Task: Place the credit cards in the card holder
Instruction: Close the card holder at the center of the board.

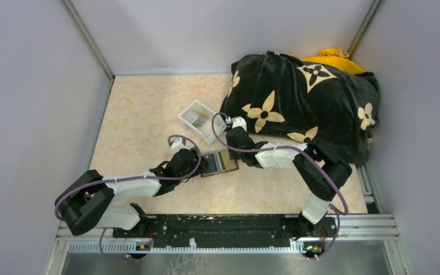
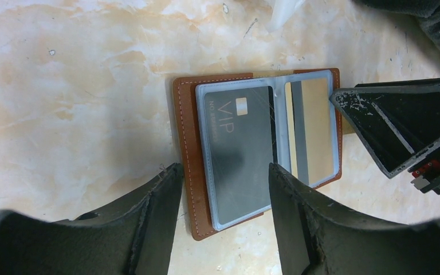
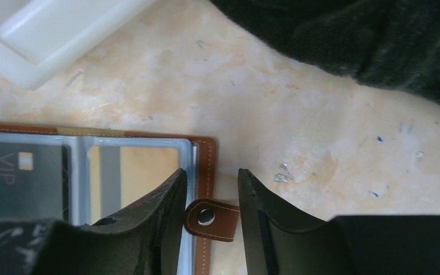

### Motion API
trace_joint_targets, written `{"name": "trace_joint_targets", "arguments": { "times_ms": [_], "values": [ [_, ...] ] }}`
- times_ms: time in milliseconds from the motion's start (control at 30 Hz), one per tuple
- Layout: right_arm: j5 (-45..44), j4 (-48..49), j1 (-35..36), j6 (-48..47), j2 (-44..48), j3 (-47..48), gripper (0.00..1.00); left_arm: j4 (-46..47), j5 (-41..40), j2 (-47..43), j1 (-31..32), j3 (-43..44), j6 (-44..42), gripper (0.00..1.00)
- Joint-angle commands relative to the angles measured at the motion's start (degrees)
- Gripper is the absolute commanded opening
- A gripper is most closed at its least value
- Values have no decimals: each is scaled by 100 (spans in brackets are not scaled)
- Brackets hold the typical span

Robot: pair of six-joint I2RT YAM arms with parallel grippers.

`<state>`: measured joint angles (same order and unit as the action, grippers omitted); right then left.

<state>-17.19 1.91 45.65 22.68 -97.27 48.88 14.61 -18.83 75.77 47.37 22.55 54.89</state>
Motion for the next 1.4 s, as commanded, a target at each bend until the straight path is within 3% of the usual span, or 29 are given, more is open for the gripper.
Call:
{"name": "trace_joint_targets", "arguments": {
  "times_ms": [0, 567, 900, 1033, 1367],
  "values": [
    [-675, -602, 15, 48, -258, -84, 38, -417, 210, 201, -20, -216, 60, 64],
    [-1053, -1127, 93, 251, 175, -318, 38, -423, 195, 115, -27, -275, 56, 65],
    [-1024, -1282, 121, 413, 213, -403, 15, -386, 192, 135, -38, -295, 70, 65],
    [-979, -1317, 120, 502, 498, -438, 0, -306, 217, 245, -36, -280, 61, 65],
    [-448, -1575, 120, 755, 1175, -88, 0, 441, 426, 518, -76, -406, 154, 66]
  ]
}}
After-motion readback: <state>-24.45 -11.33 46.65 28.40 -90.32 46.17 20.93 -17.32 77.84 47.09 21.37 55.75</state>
